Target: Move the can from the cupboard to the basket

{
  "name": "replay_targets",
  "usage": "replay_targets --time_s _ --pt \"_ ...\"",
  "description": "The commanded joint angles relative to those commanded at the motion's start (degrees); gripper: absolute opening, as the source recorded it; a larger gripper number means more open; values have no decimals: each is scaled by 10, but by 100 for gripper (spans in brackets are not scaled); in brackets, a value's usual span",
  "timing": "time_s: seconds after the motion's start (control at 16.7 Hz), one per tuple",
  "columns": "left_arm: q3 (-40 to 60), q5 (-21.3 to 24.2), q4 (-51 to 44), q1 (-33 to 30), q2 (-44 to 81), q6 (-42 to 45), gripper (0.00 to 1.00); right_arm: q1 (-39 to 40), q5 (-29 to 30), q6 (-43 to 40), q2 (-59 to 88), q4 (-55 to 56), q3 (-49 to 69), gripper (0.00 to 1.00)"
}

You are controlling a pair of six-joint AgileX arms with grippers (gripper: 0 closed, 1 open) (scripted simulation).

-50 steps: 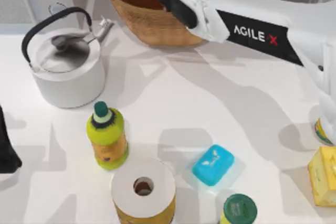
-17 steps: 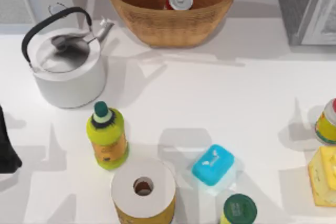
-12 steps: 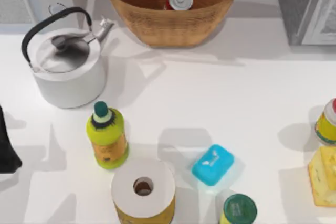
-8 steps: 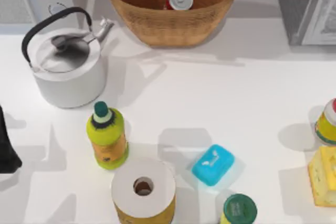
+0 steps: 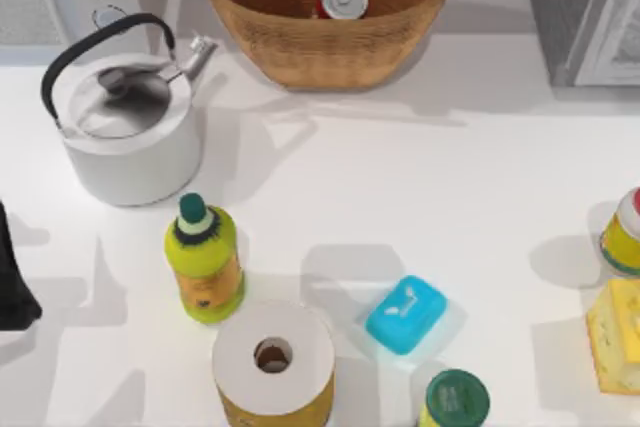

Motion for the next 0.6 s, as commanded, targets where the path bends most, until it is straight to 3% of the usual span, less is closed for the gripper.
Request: replay_targets --time_s 0.24,0.6 --pt "0 0 0 0 0 0 100 -65 -68 3 86 79 27 100" --pt "0 0 0 0 0 0 100 -250 -248 7 362 294 90 100"
